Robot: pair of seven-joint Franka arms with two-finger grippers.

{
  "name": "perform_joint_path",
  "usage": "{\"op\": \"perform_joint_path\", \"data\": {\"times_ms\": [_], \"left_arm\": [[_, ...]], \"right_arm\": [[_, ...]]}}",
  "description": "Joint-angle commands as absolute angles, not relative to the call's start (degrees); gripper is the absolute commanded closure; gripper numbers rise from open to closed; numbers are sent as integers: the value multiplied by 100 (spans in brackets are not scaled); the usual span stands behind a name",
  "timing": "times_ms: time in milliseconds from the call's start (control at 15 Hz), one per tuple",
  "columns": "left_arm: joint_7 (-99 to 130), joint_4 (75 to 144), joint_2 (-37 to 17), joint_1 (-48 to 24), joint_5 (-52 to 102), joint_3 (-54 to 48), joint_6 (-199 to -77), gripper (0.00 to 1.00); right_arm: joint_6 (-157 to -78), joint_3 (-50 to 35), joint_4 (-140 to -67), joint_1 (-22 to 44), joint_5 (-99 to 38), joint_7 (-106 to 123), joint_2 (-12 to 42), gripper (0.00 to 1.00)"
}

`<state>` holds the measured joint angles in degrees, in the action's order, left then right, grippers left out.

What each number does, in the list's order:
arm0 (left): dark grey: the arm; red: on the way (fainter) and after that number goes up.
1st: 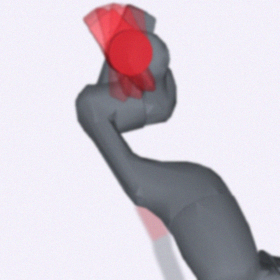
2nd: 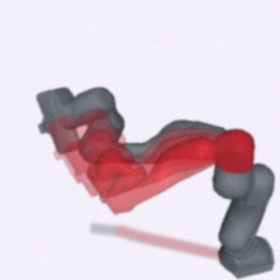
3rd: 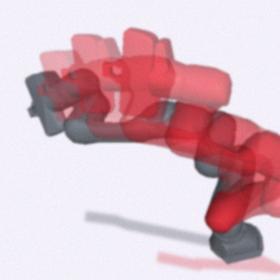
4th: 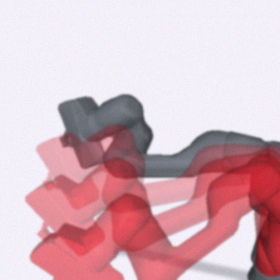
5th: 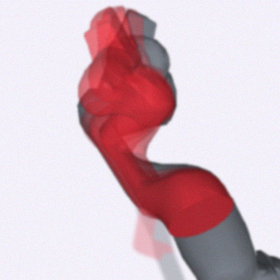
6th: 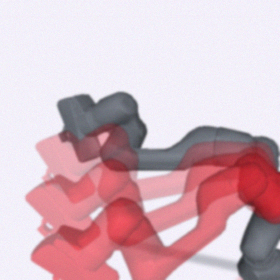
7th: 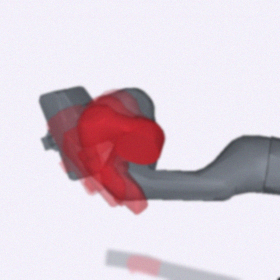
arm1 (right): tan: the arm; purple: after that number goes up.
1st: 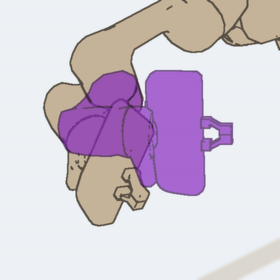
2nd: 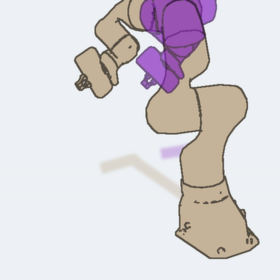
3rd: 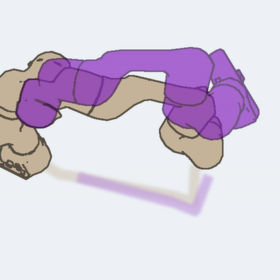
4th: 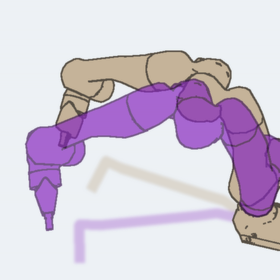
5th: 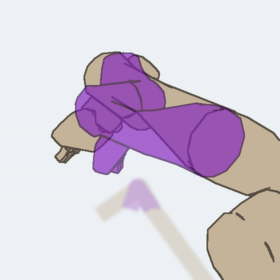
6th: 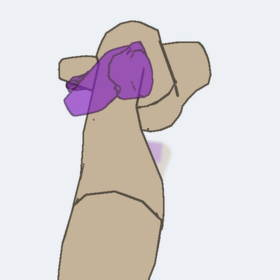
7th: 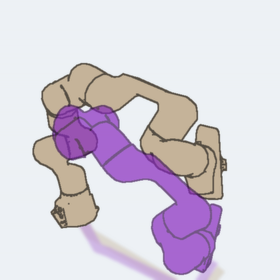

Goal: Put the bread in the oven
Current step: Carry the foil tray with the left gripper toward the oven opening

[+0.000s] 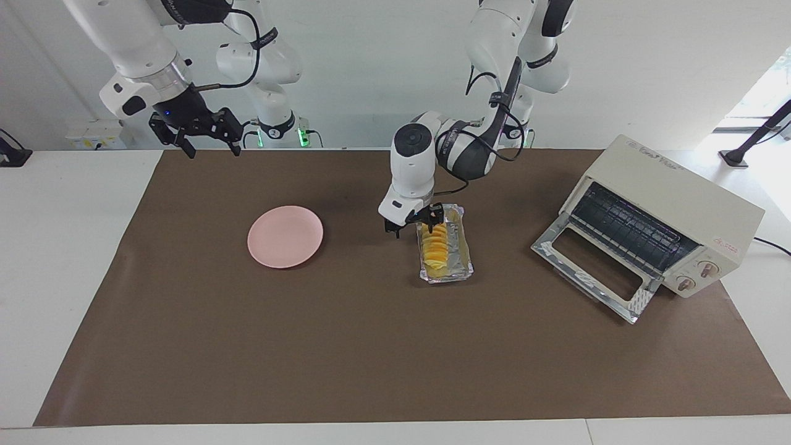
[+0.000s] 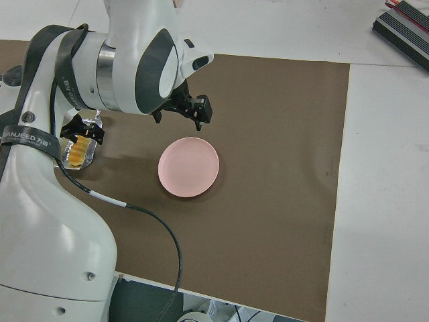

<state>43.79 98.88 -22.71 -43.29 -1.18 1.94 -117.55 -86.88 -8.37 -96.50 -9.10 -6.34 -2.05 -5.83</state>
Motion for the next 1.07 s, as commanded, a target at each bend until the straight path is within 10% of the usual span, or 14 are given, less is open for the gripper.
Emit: {"op": "perform_joint_path", "data": {"times_ms": [0, 1000], "left_arm": [[4482, 9809, -2399, -4430, -290, 272, -11865, 23], [4544, 9976, -2479, -4474, -290, 272, -11892, 44]], "right_arm": [[-8482, -931, -9457, -984, -467, 26, -475, 0], [-8543, -967, -9027, -1002, -132, 264, -237, 0]]}}
